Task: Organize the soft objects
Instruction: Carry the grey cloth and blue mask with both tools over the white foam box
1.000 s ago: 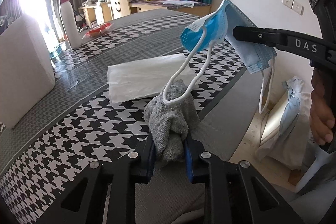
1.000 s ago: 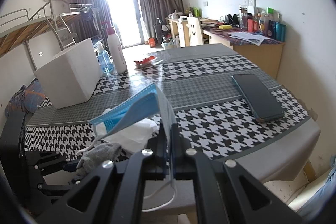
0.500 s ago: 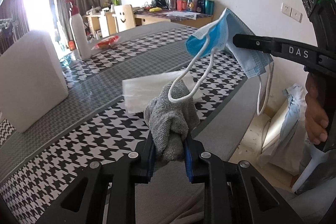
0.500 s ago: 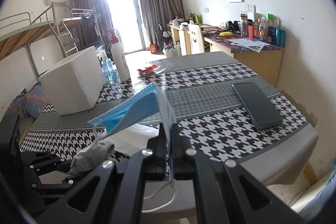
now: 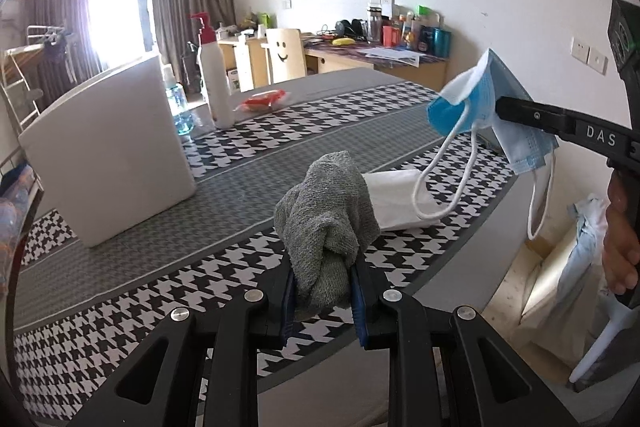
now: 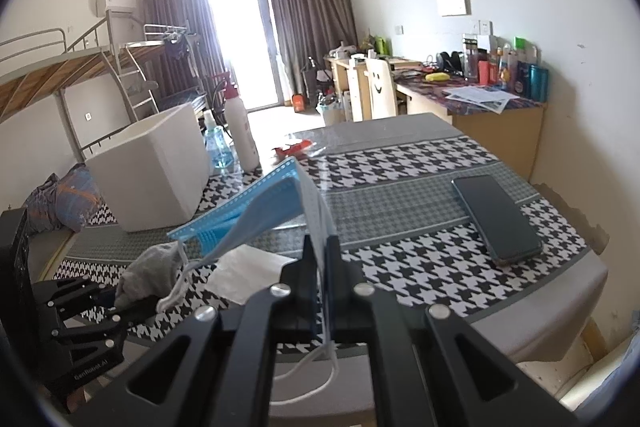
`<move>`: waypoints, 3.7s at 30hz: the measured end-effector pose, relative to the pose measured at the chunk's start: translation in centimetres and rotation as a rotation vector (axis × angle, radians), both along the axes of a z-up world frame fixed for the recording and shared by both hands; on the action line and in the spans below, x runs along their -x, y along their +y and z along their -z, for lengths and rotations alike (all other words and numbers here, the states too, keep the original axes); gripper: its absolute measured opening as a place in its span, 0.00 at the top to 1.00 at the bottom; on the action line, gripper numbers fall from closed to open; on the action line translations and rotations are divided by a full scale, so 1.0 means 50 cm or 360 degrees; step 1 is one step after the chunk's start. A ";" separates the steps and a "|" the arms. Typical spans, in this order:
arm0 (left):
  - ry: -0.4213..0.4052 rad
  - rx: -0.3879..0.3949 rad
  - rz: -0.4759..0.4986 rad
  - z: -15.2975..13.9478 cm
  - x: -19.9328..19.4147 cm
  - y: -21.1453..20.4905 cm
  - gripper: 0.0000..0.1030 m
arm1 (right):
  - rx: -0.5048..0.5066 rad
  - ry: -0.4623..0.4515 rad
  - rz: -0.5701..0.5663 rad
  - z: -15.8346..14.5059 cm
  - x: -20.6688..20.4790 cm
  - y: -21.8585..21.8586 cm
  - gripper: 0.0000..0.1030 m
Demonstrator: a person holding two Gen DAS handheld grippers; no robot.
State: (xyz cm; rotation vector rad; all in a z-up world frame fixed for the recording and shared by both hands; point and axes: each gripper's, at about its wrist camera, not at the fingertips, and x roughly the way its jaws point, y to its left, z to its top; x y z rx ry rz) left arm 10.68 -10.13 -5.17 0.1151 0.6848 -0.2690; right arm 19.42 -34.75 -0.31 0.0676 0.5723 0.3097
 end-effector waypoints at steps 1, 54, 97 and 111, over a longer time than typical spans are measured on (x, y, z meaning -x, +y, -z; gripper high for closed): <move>-0.0009 0.0009 -0.0003 -0.004 0.001 0.003 0.76 | 0.0002 -0.0001 -0.0001 -0.001 0.000 0.000 0.94; -0.0379 0.0030 -0.0538 -0.200 -0.054 0.150 0.76 | 0.0007 -0.0205 -0.0412 -0.112 -0.073 0.177 0.94; -0.0383 -0.0036 -0.0767 -0.263 -0.215 0.257 0.76 | 0.0051 -0.0180 -0.0469 -0.195 -0.225 0.342 0.94; -0.0303 -0.0046 -0.0870 -0.254 -0.280 0.313 0.76 | 0.0072 -0.0125 -0.0503 -0.202 -0.283 0.407 0.94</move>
